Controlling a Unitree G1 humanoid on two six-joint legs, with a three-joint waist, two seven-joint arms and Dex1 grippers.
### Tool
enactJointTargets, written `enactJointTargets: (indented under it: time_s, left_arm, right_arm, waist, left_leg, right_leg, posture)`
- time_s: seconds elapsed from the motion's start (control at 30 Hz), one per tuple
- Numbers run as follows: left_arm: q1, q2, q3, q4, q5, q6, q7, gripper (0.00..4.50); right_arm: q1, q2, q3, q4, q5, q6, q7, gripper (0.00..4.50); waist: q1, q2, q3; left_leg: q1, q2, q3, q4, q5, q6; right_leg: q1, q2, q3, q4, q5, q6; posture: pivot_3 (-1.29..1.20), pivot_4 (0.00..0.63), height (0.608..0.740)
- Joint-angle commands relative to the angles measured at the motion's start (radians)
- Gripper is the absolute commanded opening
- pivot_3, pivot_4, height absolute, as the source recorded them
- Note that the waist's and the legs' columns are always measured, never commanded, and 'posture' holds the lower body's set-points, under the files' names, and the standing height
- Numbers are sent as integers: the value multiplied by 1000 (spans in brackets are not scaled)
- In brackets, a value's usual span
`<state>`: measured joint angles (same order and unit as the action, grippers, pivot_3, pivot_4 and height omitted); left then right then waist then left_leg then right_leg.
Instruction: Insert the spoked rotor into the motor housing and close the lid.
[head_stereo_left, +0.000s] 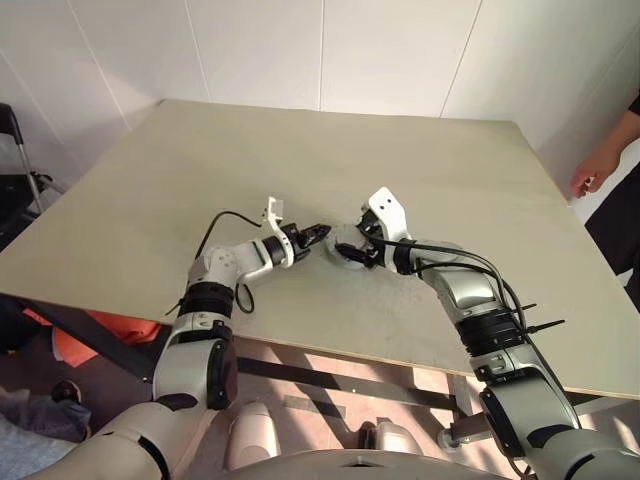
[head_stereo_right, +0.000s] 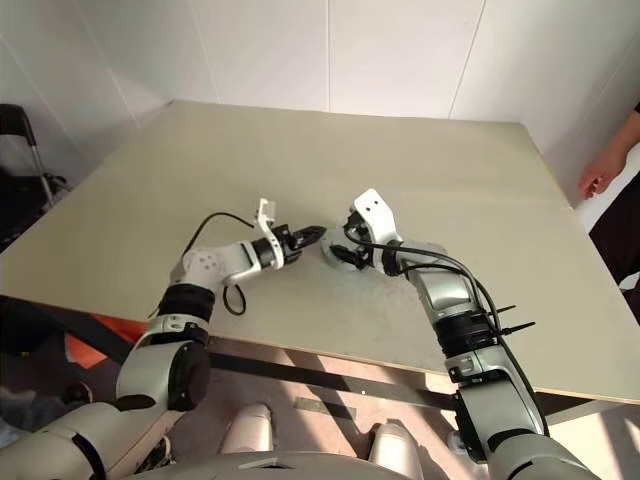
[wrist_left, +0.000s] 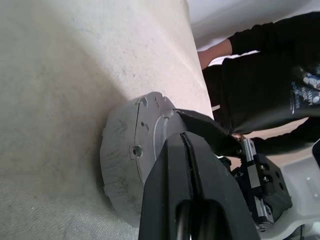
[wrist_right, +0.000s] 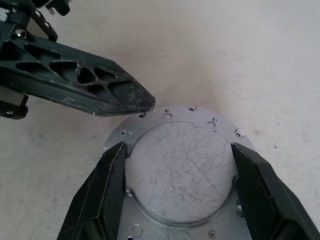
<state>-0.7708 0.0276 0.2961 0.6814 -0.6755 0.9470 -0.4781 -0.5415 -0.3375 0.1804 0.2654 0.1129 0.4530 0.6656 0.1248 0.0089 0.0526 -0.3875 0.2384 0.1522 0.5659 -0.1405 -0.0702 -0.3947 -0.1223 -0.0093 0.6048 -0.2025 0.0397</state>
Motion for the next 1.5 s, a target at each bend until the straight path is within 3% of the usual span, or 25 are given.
enactJointTargets:
  time_s: [0.03, 0.3, 0.43, 0.7, 0.9, 1.13, 1.33, 1.5]
  left_arm:
    - [-42, 0, -10, -4, 20, 8, 34, 19]
    - [-52, 5, -15, -3, 51, 35, 96, 19]
    - [-47, 2, -17, -10, 54, 40, 95, 0]
    - [-56, 7, -13, 1, 58, 33, 86, 0]
    - [-61, 2, -13, 4, 65, 20, 78, 0]
    - [-69, 4, -7, -2, 64, 15, 71, 0]
    - [-68, 5, -11, -4, 68, 17, 65, 0]
    - [-69, 9, -14, -7, 73, 20, 61, 0]
  right_arm:
    - [-17, -3, -22, -28, -1, 24, -16, 3159]
    - [-22, 6, -52, -42, 29, 80, -21, 3159]
    - [-14, -4, -44, -91, 46, 83, 14, 4492]
    - [16, -32, -60, -296, 118, 198, 71, 4492]
    - [-51, -59, -212, -221, 206, 375, 14, 4492]
    - [31, -146, -320, -116, 279, 614, 10, 4492]
    - [69, -109, -418, -106, 384, 800, -10, 4492]
    - [-7, 10, -586, -47, 459, 923, -105, 4492]
  waist:
    - [0, 0, 0]
    - [0, 0, 0]
    - [0, 0, 0]
    - [1, 0, 0]
    - [2, 0, 0]
    - [5, 0, 0]
    - [6, 1, 0]
    - [-1, 1, 0]
  left_leg:
    - [0, 0, 0, 0, 0, 0]
    - [0, 0, 0, -1, 0, 0]
    - [0, 0, 0, -1, 0, 0]
    - [0, 0, 0, -4, 0, 0]
    - [0, 0, 0, -4, 0, 0]
    - [-1, 0, 0, -5, 1, -2]
    - [0, 0, 1, -5, 1, -2]
    - [2, 0, 1, -5, 1, -2]
  right_leg:
    - [0, 0, 0, 0, 0, 0]
    - [0, 0, 0, -1, 0, 0]
    - [0, 0, 0, -2, 0, 0]
    - [0, 0, -1, -4, 0, 0]
    - [0, 0, 0, -4, 0, 0]
    - [0, 0, -1, -6, 0, 0]
    - [0, 0, -1, -6, -1, 0]
    - [1, 0, -1, -5, -1, 0]
  posture:
    - [0, 0, 740]
    - [0, 0, 740]
    - [0, 0, 740]
    - [0, 0, 740]
    - [0, 0, 740]
    - [0, 0, 740]
    - [0, 0, 740]
    - [0, 0, 740]
